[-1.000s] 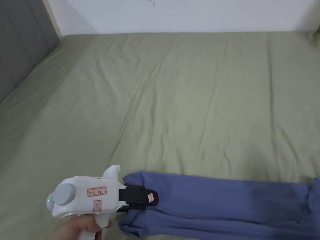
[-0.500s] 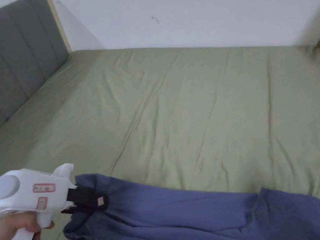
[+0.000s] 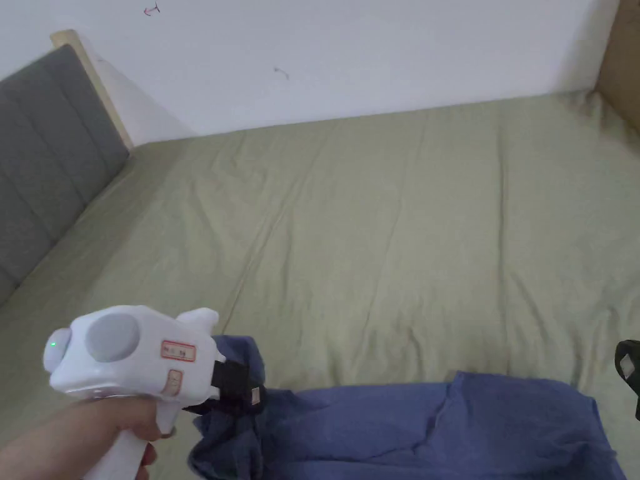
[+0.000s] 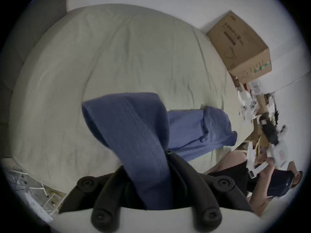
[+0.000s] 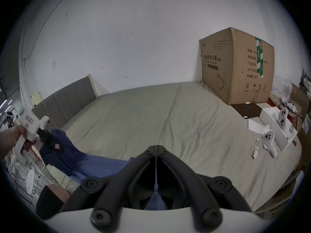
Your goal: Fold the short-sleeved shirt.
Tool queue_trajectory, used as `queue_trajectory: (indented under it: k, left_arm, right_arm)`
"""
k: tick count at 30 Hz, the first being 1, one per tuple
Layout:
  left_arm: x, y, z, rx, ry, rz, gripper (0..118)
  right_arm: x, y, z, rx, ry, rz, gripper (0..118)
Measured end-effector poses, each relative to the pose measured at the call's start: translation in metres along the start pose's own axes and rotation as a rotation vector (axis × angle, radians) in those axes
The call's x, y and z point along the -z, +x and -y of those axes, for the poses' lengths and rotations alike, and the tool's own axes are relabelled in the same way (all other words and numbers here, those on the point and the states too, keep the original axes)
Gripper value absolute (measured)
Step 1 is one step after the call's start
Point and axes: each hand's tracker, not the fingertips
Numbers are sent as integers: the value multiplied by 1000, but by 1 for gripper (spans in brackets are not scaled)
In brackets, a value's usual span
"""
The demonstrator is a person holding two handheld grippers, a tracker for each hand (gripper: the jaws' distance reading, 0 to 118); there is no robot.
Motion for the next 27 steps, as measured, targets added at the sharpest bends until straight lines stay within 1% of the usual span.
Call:
queue_trajectory:
  k: [3, 4, 5, 6, 7, 8, 9, 10, 11, 12, 13, 14, 15, 16, 17, 18, 20, 21, 22, 24, 25, 26, 27]
  left_arm:
    - [34, 24, -6, -26, -44, 2, 10]
    - [47, 22, -10, -33, -52, 4, 10]
    - [57, 30, -10, -13, -56, -9, 10]
    - [65, 39, -10, 39, -63, -57, 10]
    - [74, 48, -8, 79, -68, -76, 15]
    - [82, 54, -6, 76, -69, -71, 26]
    - [86, 58, -6, 64, -71, -58, 43]
    - [87, 61, -5, 31, -70, 7, 59]
    - [85, 64, -3, 5, -66, 59, 56]
    - [82, 69, -2, 0, -66, 101, 57]
    - [75, 76, -2, 28, -75, 120, 56]
    - [64, 86, 1, 86, -59, 104, 56]
    - [53, 93, 5, 156, -18, 60, 52]
    - [39, 102, 8, 241, 56, -8, 34]
    - [31, 105, 11, 304, 93, -62, 8]
    - [29, 101, 13, 310, 108, -130, 0]
    - [38, 93, 18, 298, 125, -232, 0]
    - [48, 88, 20, 318, 95, -277, 0]
    - [60, 85, 22, 311, 46, -291, 0]
    - [82, 88, 25, 253, 34, -279, 0]
    - [92, 90, 26, 229, 28, -228, 0]
    - [104, 93, 26, 219, 20, -190, 0]
    - [115, 96, 27, 226, 15, -184, 0]
  right_arm:
    - [-18, 17, -5, -5, 21, 12, 1]
    - [-23, 23, -7, -10, 28, 21, 1]
    - [-28, 30, -8, -15, 34, 34, 1]
    - [-32, 36, -9, -16, 39, 51, 1]
    - [-35, 43, -9, -5, 45, 71, 1]
    - [-38, 51, -8, 18, 52, 82, 1]
    - [-40, 58, -7, 40, 51, 85, 1]
    - [-41, 63, -6, 63, 48, 87, 1]
    - [-43, 68, -4, 79, 50, 94, 1]
    - [-44, 71, -3, 89, 52, 98, 1]
    - [-44, 73, -1, 100, 53, 98, 1]
    - [-44, 74, 0, 112, 54, 94, 1]
    - [-43, 74, 2, 120, 55, 91, 1]
    - [-42, 74, 2, 123, 54, 86, 1]
    - [-40, 72, 3, 124, 51, 81, 1]
    - [-38, 69, 3, 120, 45, 75, 1]
    - [-36, 63, 2, 109, 38, 65, 1]
    - [-35, 59, 1, 102, 39, 55, 1]
    - [-35, 55, -1, 93, 41, 45, 1]
    - [-37, 48, -4, 54, 48, 38, 1]
    - [-39, 45, -5, 36, 55, 43, 1]
    - [-41, 43, -5, 29, 60, 48, 1]
    - [-41, 42, -5, 30, 60, 51, 1]
